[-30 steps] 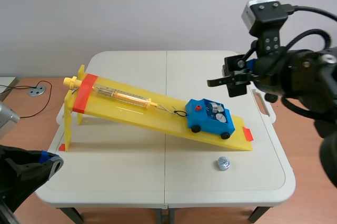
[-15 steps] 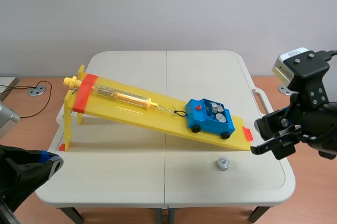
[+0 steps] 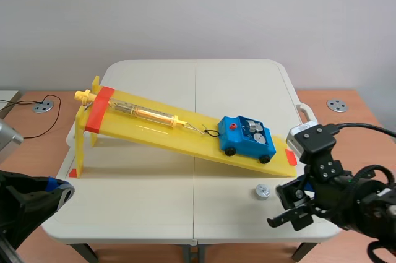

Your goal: Place the four metal weights on the blue cart on the ramp.

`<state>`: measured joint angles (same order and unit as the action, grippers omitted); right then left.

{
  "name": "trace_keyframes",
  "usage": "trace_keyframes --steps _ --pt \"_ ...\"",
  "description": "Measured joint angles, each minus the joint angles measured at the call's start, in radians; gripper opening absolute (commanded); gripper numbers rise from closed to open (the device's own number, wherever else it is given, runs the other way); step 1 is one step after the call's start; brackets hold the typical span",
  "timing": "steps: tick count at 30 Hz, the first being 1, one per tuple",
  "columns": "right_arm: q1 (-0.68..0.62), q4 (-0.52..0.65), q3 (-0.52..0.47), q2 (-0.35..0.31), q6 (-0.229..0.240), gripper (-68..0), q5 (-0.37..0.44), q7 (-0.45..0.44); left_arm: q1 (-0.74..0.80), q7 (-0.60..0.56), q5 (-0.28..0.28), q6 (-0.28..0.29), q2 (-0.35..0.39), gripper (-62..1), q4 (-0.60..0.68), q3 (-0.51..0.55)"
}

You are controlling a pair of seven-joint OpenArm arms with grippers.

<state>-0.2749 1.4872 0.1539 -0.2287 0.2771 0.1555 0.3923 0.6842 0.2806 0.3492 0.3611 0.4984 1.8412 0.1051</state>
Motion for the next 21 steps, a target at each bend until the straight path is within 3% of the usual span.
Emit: trace_keyframes --steps 7,21 --pt "0.061 -0.07 0.049 0.055 -0.002 -41.4 -0.037 -0.022 0.0 0.0 0.0 0.0 0.0 -56.9 0.0 0.0" --pt "0.127 -0.146 0.11 0.069 -0.031 -41.8 -0.067 -0.048 0.0 0.0 0.0 0.0 0.0 -56.9 0.0 0.0"
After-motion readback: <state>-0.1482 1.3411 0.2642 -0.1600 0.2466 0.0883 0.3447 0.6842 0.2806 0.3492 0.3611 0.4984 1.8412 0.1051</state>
